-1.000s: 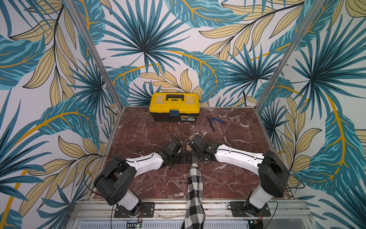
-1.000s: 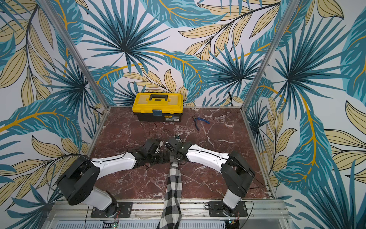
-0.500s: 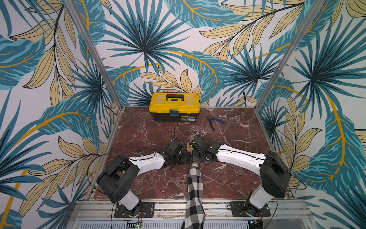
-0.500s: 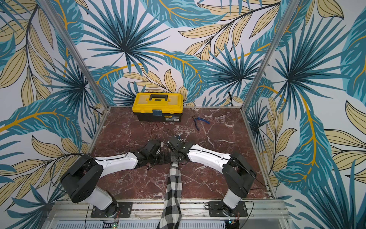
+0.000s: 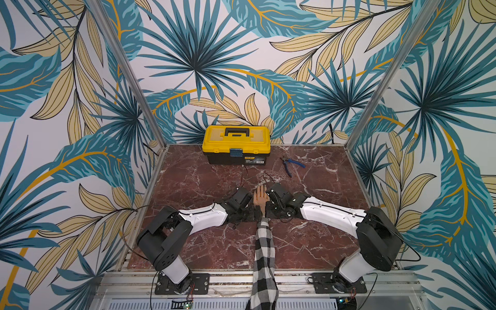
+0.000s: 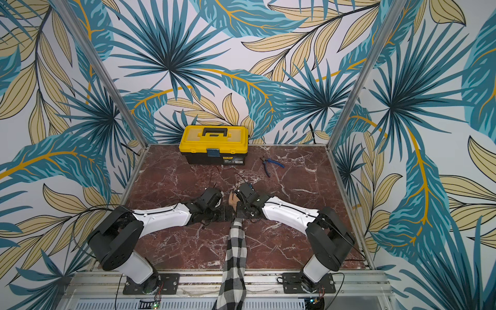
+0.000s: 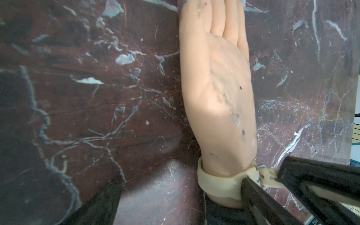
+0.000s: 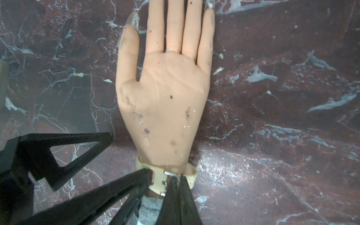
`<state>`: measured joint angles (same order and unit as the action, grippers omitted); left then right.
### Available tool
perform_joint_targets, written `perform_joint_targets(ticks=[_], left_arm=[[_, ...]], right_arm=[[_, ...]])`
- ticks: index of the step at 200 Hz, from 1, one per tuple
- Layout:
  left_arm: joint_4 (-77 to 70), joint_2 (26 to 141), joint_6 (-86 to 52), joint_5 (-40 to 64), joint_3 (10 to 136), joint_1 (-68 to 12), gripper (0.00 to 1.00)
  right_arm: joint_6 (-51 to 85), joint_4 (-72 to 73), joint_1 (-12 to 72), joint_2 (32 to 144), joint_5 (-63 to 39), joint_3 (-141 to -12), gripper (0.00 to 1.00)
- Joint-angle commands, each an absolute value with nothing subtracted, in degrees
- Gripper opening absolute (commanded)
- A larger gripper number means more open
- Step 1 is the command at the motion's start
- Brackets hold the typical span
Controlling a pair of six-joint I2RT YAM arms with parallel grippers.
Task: Take off the watch
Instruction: Untie the watch from the hand.
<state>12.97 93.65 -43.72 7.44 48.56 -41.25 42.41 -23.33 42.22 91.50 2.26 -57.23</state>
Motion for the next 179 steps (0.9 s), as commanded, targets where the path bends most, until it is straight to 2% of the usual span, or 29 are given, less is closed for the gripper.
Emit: perform_joint_targets(ticks=[1, 63, 130, 179], left_arm=[[23.5, 97.5, -43.5, 2.4, 46.4, -41.6, 0.98], [23.2, 99.4, -45.9, 2.7, 45.3, -41.5, 0.96], [22.1, 100.5, -46.8, 3.0, 44.9, -41.6, 0.96], [21.1, 100.1, -47.4, 3.4, 44.1, -41.6, 0.96]], right_arm=[[43.3, -22.2, 41.1, 89.4, 1.2, -53.8, 0.00], [43.5, -20.5, 40.5, 90.1, 0.9, -46.9, 0.00], [40.7, -27.8, 40.5, 101.5, -2.5, -56.1, 0.00], [40.9, -23.1, 40.4, 96.0, -3.9, -53.3, 0.00]])
